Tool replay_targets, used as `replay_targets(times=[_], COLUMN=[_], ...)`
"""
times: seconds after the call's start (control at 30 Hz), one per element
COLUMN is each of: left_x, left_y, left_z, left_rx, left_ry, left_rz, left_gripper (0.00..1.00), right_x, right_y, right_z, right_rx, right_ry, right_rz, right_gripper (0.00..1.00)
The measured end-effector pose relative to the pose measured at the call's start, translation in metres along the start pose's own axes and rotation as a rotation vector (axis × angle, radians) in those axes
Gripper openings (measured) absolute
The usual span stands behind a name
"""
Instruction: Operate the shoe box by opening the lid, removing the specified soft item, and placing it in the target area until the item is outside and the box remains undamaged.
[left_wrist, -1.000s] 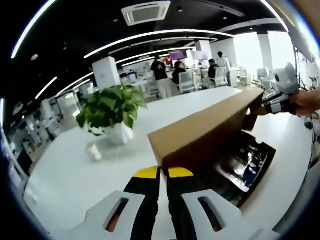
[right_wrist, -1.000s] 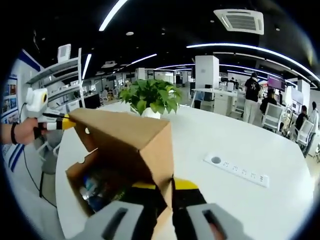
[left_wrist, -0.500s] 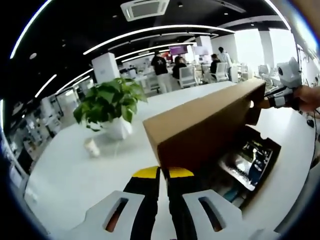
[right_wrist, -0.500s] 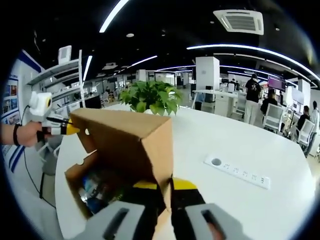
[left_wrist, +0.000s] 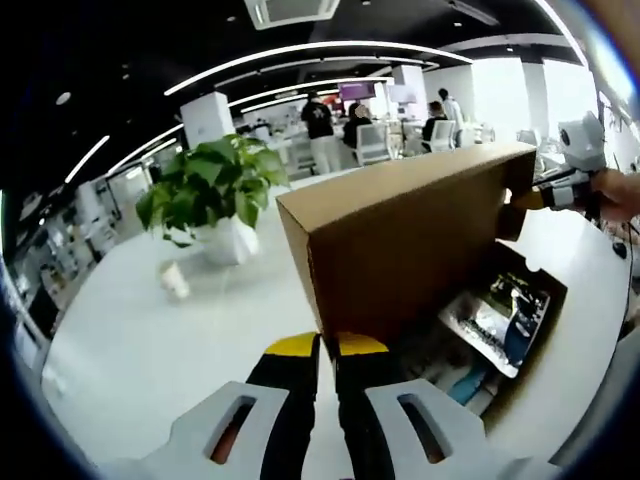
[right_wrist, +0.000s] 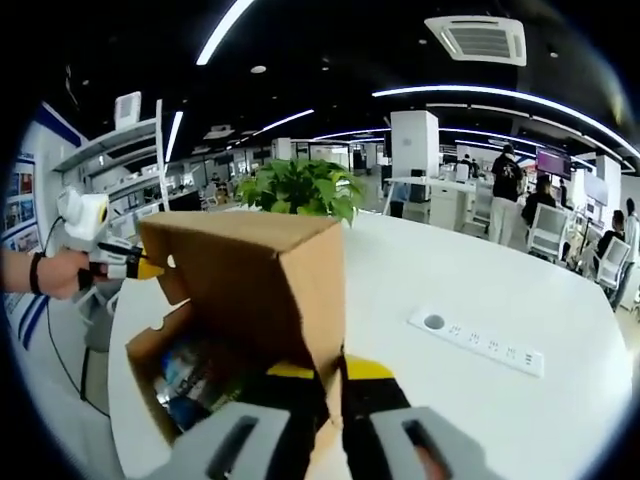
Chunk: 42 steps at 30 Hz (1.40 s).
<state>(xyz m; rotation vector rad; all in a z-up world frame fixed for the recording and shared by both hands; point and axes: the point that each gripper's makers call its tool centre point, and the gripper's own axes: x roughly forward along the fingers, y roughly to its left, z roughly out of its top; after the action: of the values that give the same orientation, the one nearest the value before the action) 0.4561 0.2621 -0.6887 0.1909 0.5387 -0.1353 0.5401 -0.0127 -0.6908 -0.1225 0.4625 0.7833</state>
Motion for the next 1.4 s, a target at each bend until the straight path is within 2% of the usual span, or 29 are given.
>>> replay_targets(times=[0.53,0.63,0.77,1.4], left_x=[0.011,0.011,0.013,0.025], left_y=[0.002,0.002,0.003,0.008], left_z=[-0.004,-0.003,-0.002,0.002], left_rx=[-0.005,-0.005,-0.01,-0.008], left_ry=[0.016,0.015,0.011,0.004], left_rz=[-0.008,-0.007,-0.006,-0.008], left_gripper=[0.03,0.02,0.02,0.02], right_x=[0.008,0.01,0.009,0.014], right_y=[-0.006,-0.007,-0.006,-0.008], right_z=[0.001,-0.008,-0.015,-0.012], right_rx=[0.005,-0.002,0.012,0.022], right_ry=[-0.007,0.032,0.044,0.043], right_rz=[-0.025,-0.043,-0.041,-0.036], right_gripper=[0.03,0.03,0.03,0.0])
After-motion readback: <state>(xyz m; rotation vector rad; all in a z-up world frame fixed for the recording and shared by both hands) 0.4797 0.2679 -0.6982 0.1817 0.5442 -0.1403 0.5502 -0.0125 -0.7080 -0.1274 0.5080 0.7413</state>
